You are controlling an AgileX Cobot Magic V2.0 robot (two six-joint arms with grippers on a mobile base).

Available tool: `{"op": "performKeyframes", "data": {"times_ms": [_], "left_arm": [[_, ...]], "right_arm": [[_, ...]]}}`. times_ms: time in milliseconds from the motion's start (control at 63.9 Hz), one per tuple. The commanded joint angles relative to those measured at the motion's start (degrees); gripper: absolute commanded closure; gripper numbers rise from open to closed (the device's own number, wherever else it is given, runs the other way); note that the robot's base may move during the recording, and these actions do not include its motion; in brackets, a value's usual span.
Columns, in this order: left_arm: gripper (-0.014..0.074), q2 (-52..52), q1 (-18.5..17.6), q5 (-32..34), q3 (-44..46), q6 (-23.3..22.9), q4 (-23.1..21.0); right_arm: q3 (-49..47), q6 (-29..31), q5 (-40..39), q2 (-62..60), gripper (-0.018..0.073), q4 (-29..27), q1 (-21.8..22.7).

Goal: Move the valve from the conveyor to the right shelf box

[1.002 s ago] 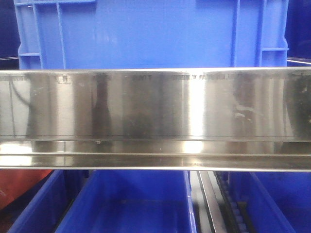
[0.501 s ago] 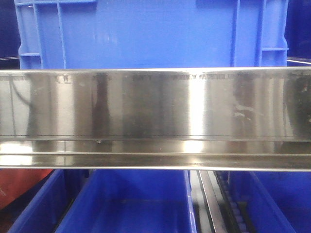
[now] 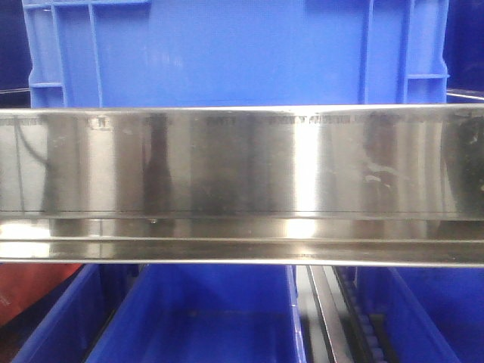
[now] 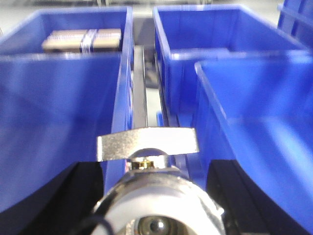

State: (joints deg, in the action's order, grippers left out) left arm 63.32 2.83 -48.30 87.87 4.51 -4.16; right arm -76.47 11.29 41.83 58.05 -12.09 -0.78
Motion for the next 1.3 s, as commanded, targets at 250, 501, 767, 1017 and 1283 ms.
{"op": "performKeyframes", "data": {"times_ms": [250,501,767,1017,1283], "left_arm": [[0.0708,5.3,-7.1,5.9,10.0,1.3,-3.5],[0.0708,18.1,-21.8,5.1,21.4,1.3,-2.4],[0.0708,30.8,-27.9,2.1,24.7,1.3,-0.4],[0.0708,36.9,-27.8,-3.1,24.7,1.3,0.3],[0.0422,38.6,-27.8,-5.2,24.7,1.3,0.7]], "right_arm": [[-9.9,0.4,-4.8,2.8,0.0712,-5.1,-3.5],[-18.2,0.4,-5.0,12.2,0.0712,-5.1,-16.0],[-20.0,0.4,-3.2,23.2,0.0712,-5.1,-23.0],[-20.0,0.4,2.1,31.2,0.0707,-5.1,-23.1],[-20.0,0.4,4.6,34.5,0.0351,-5.7,-23.1]]}}
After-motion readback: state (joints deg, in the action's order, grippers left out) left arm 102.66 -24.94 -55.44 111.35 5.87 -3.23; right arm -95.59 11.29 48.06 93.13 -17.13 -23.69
